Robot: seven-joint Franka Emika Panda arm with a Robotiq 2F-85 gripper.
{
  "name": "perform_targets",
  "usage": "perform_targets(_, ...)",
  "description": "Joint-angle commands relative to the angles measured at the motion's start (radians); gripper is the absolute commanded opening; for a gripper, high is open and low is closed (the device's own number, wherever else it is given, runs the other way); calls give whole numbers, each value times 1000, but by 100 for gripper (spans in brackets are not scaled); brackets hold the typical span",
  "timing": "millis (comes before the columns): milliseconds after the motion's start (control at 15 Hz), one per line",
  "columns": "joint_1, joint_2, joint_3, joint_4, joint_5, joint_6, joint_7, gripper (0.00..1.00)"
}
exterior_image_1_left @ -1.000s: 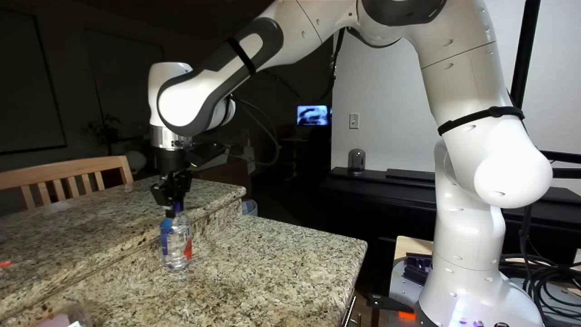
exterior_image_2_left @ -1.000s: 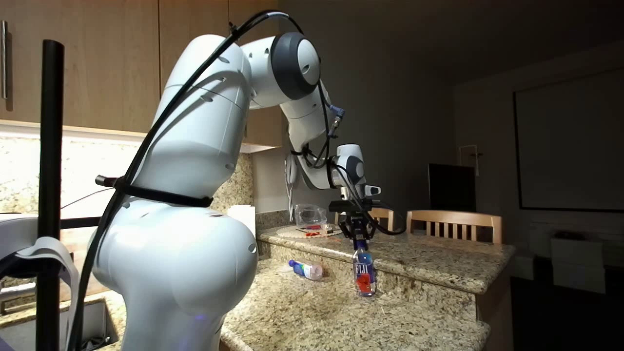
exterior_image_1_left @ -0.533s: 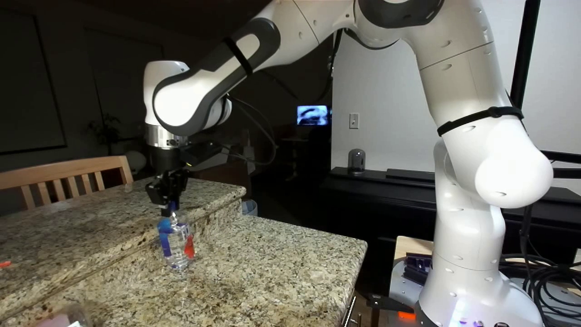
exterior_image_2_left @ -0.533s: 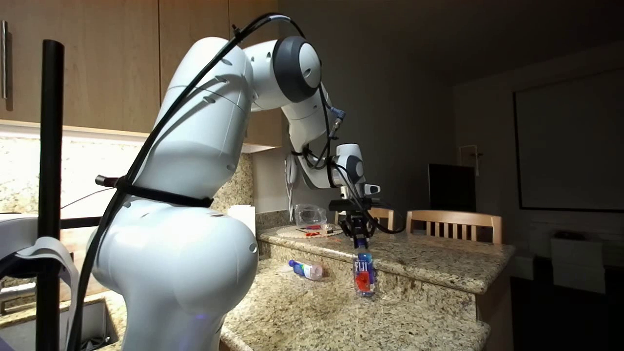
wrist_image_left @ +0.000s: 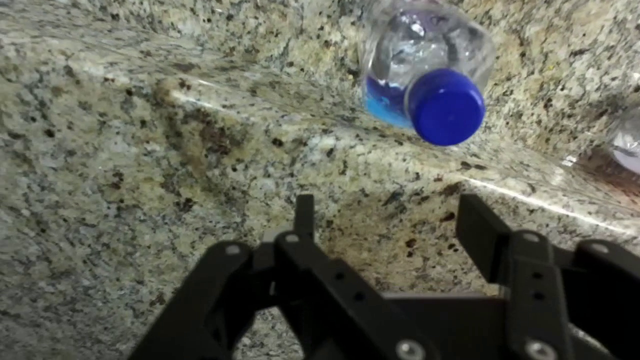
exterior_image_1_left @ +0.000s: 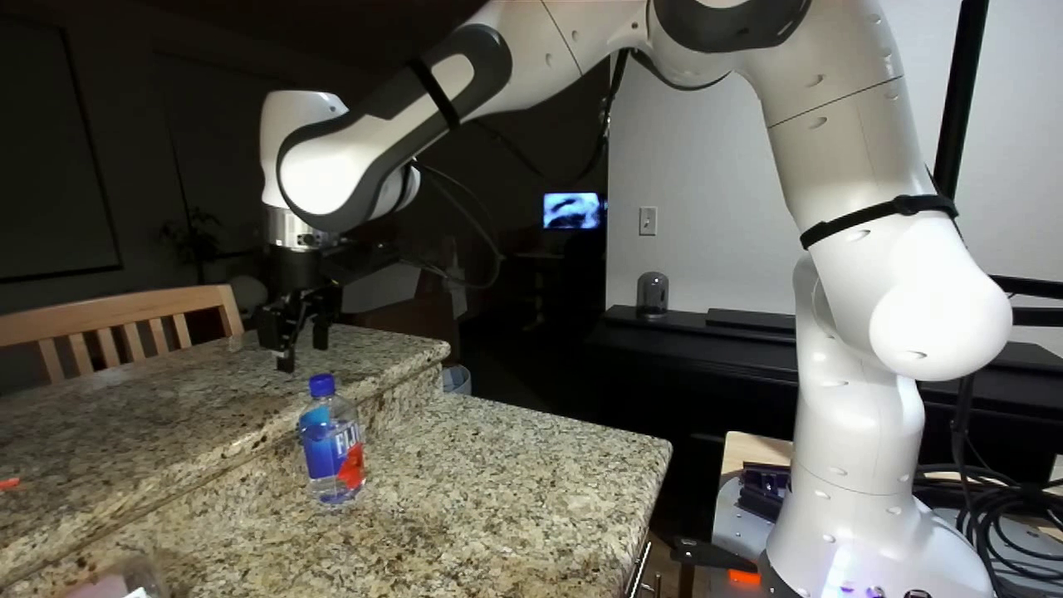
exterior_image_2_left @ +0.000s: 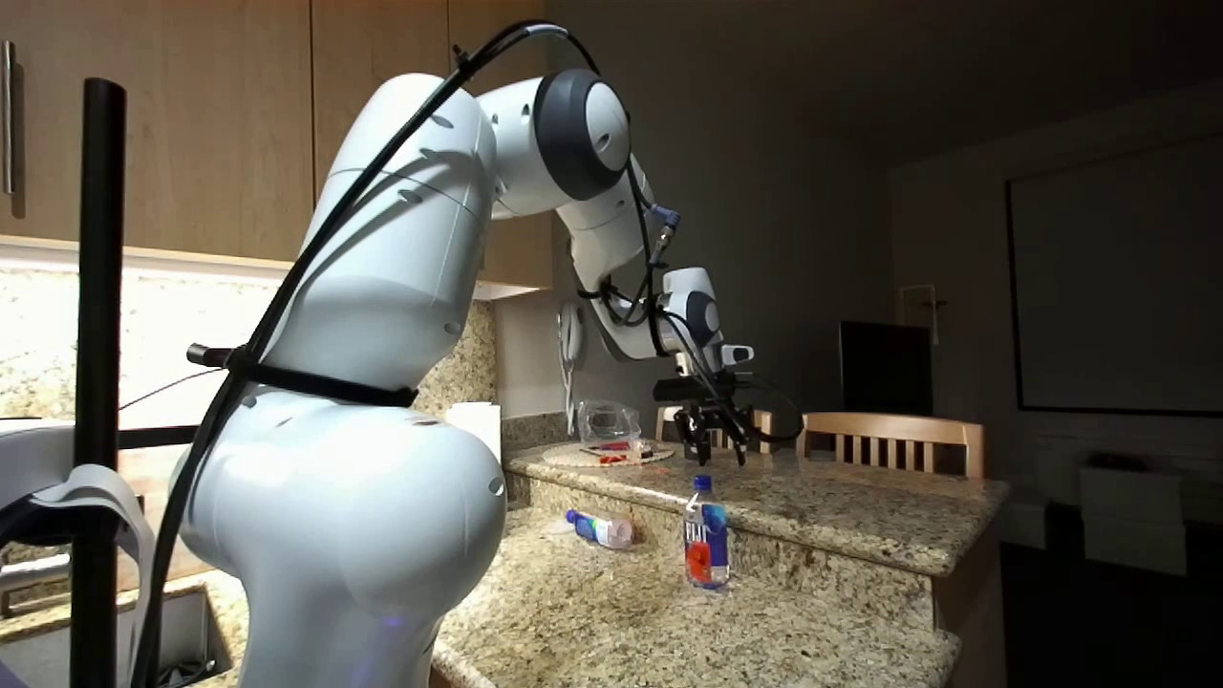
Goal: Put the bottle upright
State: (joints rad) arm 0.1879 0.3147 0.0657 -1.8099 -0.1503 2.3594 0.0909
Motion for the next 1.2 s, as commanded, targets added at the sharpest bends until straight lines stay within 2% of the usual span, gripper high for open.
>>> perform_targets(0, 4, -18, -16, -1, -42, 1, 53, 99)
perform_targets(267, -1, -55, -24, -27, -45, -9, 61, 100)
perform_targets(467, -19, -111, -13, -82, -11, 1, 17, 100)
perform_targets(800, -76, -291, 30, -272, 183, -46, -188, 100)
perform_targets(1000, -98, -424, 10, -411, 316, -118, -338, 100)
perform_targets(1133, -106, -507, -19, -496, 338, -178, -391, 100)
